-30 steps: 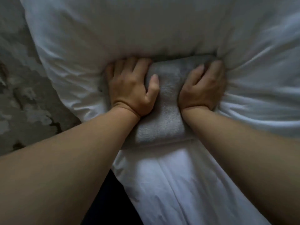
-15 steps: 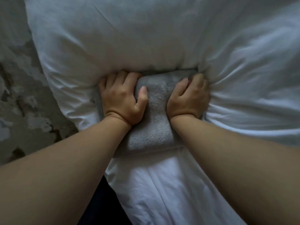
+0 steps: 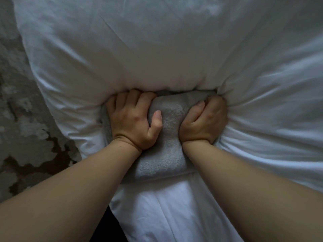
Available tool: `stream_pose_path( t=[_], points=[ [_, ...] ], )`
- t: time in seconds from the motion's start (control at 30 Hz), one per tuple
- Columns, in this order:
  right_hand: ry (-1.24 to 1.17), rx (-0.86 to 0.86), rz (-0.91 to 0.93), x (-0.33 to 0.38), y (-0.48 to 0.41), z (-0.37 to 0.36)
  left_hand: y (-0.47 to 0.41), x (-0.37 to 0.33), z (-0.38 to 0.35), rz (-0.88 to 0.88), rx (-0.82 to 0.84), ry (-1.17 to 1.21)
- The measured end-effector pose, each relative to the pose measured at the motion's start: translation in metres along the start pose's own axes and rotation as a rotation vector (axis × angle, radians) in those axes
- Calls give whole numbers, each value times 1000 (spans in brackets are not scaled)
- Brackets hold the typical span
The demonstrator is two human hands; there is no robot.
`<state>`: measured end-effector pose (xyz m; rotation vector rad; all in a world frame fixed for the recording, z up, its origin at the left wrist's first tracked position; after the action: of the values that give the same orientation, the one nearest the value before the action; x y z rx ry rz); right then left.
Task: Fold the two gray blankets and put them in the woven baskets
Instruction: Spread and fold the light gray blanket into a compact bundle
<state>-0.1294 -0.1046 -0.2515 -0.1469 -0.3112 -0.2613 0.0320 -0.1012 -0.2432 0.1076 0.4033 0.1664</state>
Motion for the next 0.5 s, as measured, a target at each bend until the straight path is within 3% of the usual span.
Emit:
stream_pose_path(
  t=[0.27,0.4,0.5],
  points=[
    [-14,-59,-31,1,2,3,3,3,1,-19,-33,18],
    [-33,-117,-33,1,4,11,7,0,10,38,27,4],
    [-52,-67,-92,6,2,25,11,-12,40,78,79,-58]
  ],
)
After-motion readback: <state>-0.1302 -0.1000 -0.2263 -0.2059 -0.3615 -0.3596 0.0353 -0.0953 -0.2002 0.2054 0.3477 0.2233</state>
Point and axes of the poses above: each hand's wrist, its own y-axis away from the middle knuckle, its own z-axis out of the back of the hand, x = y × z, the point moved 6 cm from there along -y, towards the middle knuckle, and after that the axes turned 8 degrees about z, right-handed, at the moved point
